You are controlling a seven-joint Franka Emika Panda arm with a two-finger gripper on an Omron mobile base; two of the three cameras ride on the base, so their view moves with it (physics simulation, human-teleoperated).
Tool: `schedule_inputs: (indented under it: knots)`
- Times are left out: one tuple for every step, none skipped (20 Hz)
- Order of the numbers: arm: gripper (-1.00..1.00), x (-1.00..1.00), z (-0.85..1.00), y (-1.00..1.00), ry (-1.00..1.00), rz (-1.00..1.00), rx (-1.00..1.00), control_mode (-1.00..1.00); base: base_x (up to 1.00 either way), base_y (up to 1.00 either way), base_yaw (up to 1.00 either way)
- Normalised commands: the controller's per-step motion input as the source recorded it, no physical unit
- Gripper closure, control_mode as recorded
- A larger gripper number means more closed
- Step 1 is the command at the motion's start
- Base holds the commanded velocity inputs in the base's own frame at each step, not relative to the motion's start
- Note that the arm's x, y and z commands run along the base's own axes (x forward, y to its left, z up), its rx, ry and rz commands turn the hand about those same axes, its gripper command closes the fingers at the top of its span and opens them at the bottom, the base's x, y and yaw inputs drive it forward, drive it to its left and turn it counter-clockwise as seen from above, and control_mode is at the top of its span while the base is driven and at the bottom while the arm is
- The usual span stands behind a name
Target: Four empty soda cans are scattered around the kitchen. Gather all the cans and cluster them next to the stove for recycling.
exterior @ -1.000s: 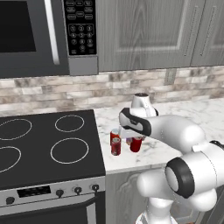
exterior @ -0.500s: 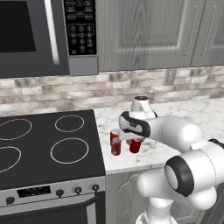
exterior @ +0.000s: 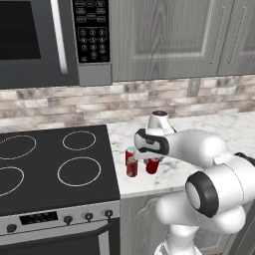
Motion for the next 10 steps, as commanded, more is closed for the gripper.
schedule_inputs:
  knots:
    - [1.00, 0.04, -0.11, 0.03, 0.00, 0.00, 0.00, -1.00, 0.00, 0.00, 0.00]
    - [1.00, 0.05, -0.11, 0.04, 0.00, 0.00, 0.00, -1.00, 0.00, 0.00, 0.00]
    - [1.00, 0.05, -0.10, 0.02, 0.00, 0.00, 0.00, -1.00, 0.00, 0.00, 0.00]
    - [1.00, 0.06, -0.09, 0.01, 0.00, 0.00, 0.00, -1.00, 0.00, 0.00, 0.00]
    - [1.00, 0.06, -0.09, 0.01, 0.00, 0.00, 0.00, -1.00, 0.00, 0.00, 0.00]
    - [1.00, 0.04, -0.09, 0.01, 0.00, 0.00, 0.00, -1.00, 0.00, 0.00, 0.00]
    - [1.00, 0.03, -0.11, 0.01, 0.00, 0.00, 0.00, -1.00, 0.00, 0.00, 0.00]
    - [1.00, 0.03, -0.11, 0.01, 0.00, 0.00, 0.00, -1.00, 0.00, 0.00, 0.00]
    - [-1.00, 0.04, -0.12, 0.01, 0.00, 0.00, 0.00, -1.00, 0.00, 0.00, 0.00]
    - [-1.00, 0.04, -0.11, 0.01, 0.00, 0.00, 0.00, -1.00, 0.00, 0.00, 0.00]
